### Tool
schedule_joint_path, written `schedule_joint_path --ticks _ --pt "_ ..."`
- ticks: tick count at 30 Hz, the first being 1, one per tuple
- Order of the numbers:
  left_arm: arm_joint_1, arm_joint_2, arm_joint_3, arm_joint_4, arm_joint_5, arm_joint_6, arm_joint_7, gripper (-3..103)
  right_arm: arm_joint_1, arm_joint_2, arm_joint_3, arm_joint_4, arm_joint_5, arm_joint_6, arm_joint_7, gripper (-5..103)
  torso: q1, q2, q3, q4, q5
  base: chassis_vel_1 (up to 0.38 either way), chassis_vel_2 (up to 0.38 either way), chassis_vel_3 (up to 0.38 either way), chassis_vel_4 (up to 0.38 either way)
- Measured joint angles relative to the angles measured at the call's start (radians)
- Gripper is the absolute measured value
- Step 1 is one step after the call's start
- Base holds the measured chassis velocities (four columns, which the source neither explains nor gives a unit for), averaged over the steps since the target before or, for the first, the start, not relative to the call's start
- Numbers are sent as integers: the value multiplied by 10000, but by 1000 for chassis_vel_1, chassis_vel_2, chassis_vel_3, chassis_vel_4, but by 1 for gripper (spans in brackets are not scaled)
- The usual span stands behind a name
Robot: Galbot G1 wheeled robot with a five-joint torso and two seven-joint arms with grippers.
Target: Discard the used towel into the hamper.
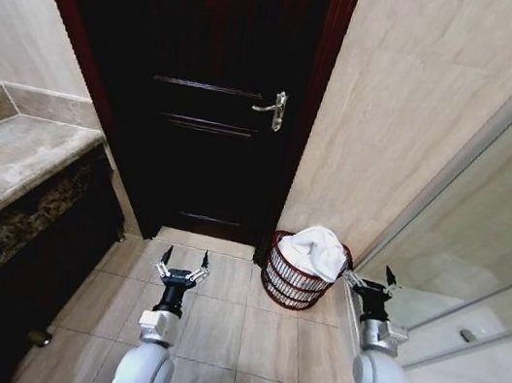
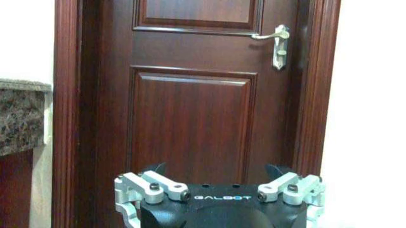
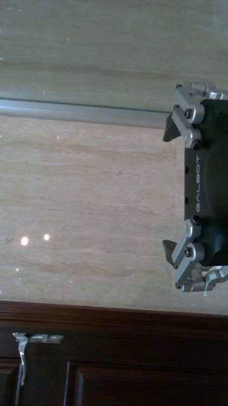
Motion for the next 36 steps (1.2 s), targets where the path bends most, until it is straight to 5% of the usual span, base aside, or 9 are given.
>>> schedule_joint_path --ticks 16,28,36 --pt "-514 352 -805 863 -135 -402 428 100 -384 -171 450 -168 -352 299 -113 100 -296 -690 -394 0 -5 0 0 0 0" --pt "-968 -329 -666 1032 -222 -388 879 100 -1052 783 875 -77 -485 954 -500 100 -505 -1215 -712 0 -2 0 0 0 0" --pt "-949 18 -541 1153 -512 -404 1050 100 -1170 1078 803 -168 -634 1167 -544 100 -651 -1552 -903 0 -3 0 0 0 0"
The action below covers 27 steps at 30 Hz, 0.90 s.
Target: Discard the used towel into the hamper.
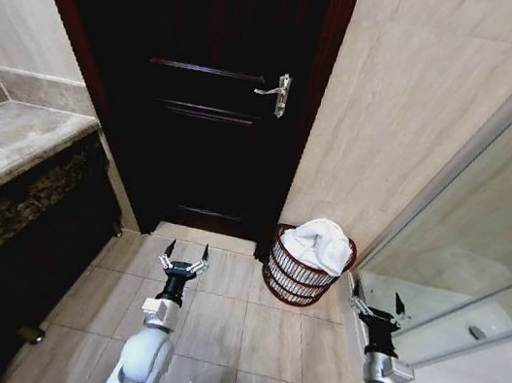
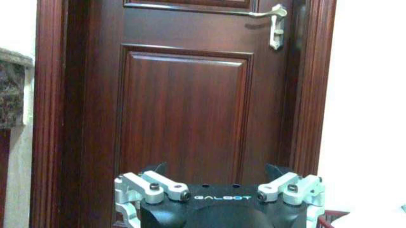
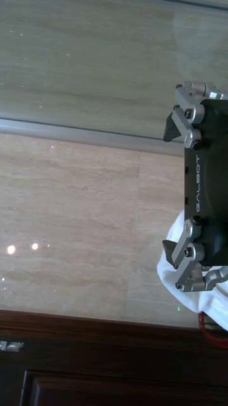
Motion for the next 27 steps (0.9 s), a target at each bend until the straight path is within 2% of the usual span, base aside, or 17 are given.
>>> schedule_joint_path --ticks 3,5,10,13,16,27 --pt "36 51 -199 -5 -70 18 147 100 75 -38 -25 -43 -13 0 -108 100 -46 -110 -64 -1 0 0 0 0 0" --pt "185 424 -382 0 -419 32 228 100 276 -107 -81 -168 -24 -31 -281 100 -100 -255 -153 3 3 0 0 0 0" --pt "258 881 -558 14 -851 13 227 100 347 -186 -134 -238 -7 -38 -333 100 -147 -379 -231 3 1 0 0 0 0" --pt "288 1442 -822 -6 -1272 -73 220 100 370 -264 -214 -281 29 -58 -355 100 -221 -574 -353 0 2 0 0 0 0" --pt "294 1612 -853 65 -1427 -145 217 100 375 -260 -318 -295 32 -76 -387 100 -265 -690 -424 1 1 0 0 0 0" --pt "-10 1501 -902 287 -1513 -215 297 100 174 -912 -562 -337 381 -238 -800 100 -446 -1123 -676 1 2 0 0 0 0"
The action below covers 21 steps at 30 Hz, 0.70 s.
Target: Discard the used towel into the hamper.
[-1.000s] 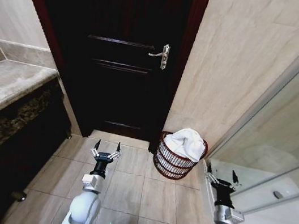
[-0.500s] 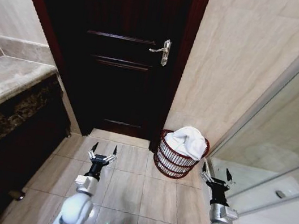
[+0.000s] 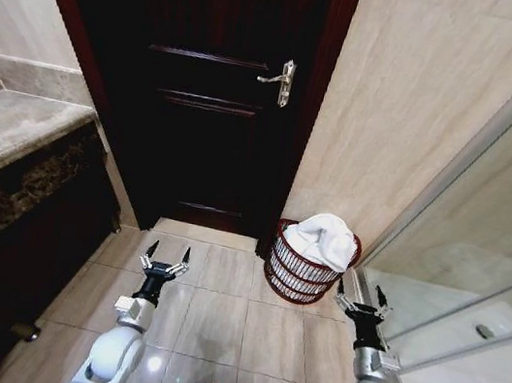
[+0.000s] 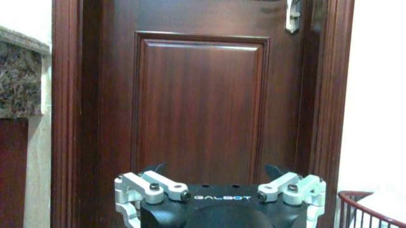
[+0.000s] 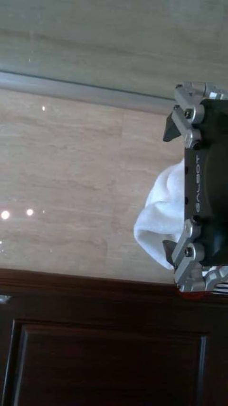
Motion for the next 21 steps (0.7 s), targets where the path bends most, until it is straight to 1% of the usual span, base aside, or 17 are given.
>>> schedule_joint_path --ticks 10,12,17,21 --pt "-73 50 -242 193 -117 -77 -35 100 204 128 -240 -212 -72 23 -154 100 -154 -394 -239 0 1 0 0 0 0" --pt "-164 63 -226 240 -118 -57 33 100 200 132 -270 -212 -61 23 -204 100 -202 -526 -323 0 0 0 0 0 0" --pt "-309 9 -134 274 -95 -45 229 100 184 120 -231 -227 -9 49 -245 100 -273 -707 -434 0 0 0 0 0 0" --pt "-354 -22 -82 279 -38 -46 237 100 146 134 -163 -259 59 97 -222 100 -296 -761 -467 0 1 0 0 0 0"
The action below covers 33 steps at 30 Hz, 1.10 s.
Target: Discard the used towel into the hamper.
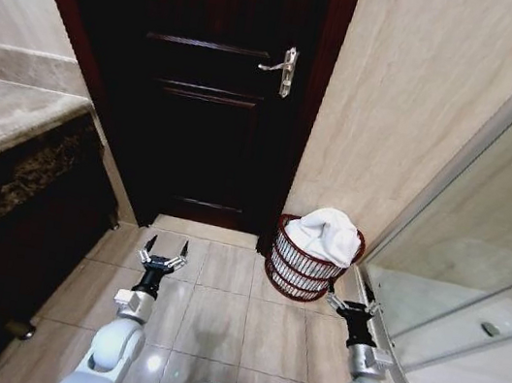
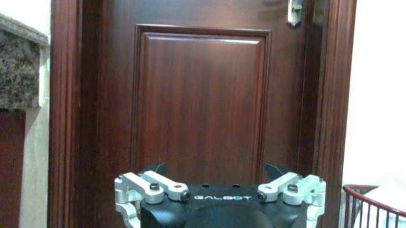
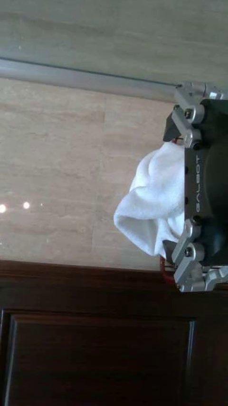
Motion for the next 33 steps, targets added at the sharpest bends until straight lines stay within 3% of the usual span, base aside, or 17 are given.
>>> schedule_joint_path --ticks 16,33 --pt "227 -47 101 -278 293 -48 4 100 -259 170 63 42 5 221 -19 100 11 38 21 0 0 -11 11 10 -15" --pt "337 131 0 -403 108 -267 -2 100 -559 422 41 498 -317 341 161 100 37 82 53 0 -2 -126 133 136 -128"
